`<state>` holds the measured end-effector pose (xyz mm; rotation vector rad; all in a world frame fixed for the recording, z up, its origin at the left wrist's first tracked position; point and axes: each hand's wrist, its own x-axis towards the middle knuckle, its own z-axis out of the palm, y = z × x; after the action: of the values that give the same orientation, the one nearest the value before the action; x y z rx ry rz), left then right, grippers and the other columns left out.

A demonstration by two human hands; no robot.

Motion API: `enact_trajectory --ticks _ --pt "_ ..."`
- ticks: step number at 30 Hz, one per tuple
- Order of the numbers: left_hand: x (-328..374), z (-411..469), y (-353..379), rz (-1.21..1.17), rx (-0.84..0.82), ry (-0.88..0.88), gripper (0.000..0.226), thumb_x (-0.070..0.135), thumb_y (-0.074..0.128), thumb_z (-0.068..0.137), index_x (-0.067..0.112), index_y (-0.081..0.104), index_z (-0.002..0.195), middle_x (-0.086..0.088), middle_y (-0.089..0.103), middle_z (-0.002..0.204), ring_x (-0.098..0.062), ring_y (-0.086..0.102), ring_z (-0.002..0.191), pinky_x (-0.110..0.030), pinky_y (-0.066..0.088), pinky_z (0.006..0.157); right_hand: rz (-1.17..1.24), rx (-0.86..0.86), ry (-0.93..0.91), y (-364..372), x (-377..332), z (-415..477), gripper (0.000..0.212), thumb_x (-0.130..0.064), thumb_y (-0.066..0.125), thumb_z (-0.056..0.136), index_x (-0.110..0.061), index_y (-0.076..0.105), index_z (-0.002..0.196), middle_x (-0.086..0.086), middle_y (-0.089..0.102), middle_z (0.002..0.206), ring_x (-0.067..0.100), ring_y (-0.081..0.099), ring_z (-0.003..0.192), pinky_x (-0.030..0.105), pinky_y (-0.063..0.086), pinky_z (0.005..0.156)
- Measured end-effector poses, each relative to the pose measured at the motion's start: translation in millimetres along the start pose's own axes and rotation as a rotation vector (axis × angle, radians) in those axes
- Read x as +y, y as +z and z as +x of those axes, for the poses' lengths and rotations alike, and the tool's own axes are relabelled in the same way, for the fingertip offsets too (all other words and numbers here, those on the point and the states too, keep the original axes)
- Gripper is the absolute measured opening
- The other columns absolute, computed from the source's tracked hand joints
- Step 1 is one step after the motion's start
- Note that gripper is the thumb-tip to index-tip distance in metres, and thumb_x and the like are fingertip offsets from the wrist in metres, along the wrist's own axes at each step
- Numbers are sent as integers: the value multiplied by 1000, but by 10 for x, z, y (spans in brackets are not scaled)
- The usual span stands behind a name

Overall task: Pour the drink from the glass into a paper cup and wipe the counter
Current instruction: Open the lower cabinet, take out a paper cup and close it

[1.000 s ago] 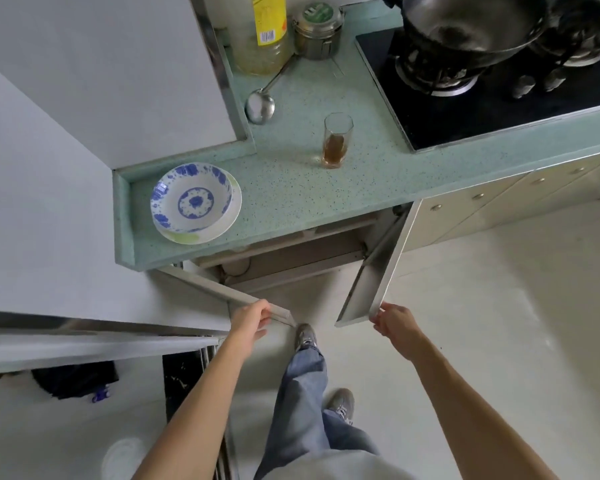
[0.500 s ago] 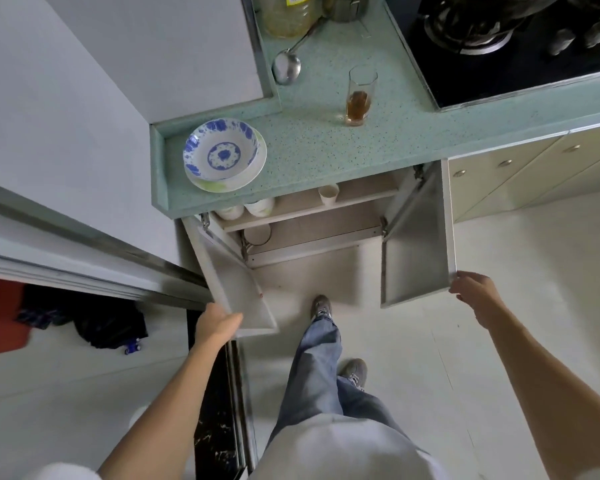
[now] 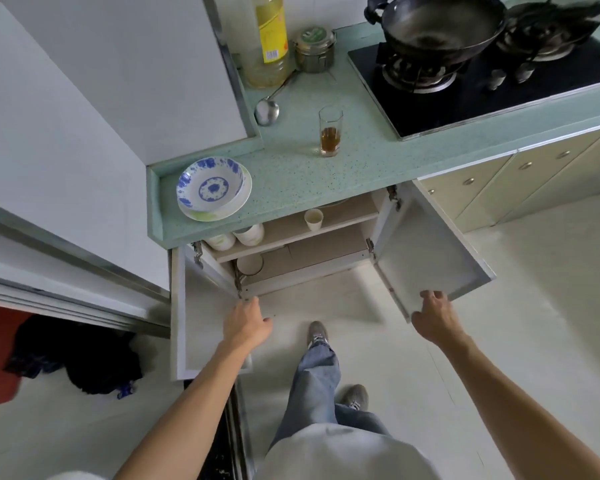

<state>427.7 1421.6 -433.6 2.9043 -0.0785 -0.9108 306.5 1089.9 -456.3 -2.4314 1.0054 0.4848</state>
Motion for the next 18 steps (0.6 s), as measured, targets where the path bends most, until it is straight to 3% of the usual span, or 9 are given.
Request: enact_trajectory --ticks 8,18 --pt "654 280 -219 90 43 250 54 27 56 92 18 42 144 -10 48 142 -29 48 130 -40 43 104 -70 -50 -187 191 -420 21 48 -8 51 82 -3 53 130 17 55 129 35 54 117 36 47 93" --pt "1275 1291 -291 190 -32 300 57 25 57 94 16 38 147 -11 46 145 -28 49 130 -41 44 102 -121 -159 -281 586 -832 764 47 -7 47 91 -9 47 138 10 52 132 28 48 121 34 41 98"
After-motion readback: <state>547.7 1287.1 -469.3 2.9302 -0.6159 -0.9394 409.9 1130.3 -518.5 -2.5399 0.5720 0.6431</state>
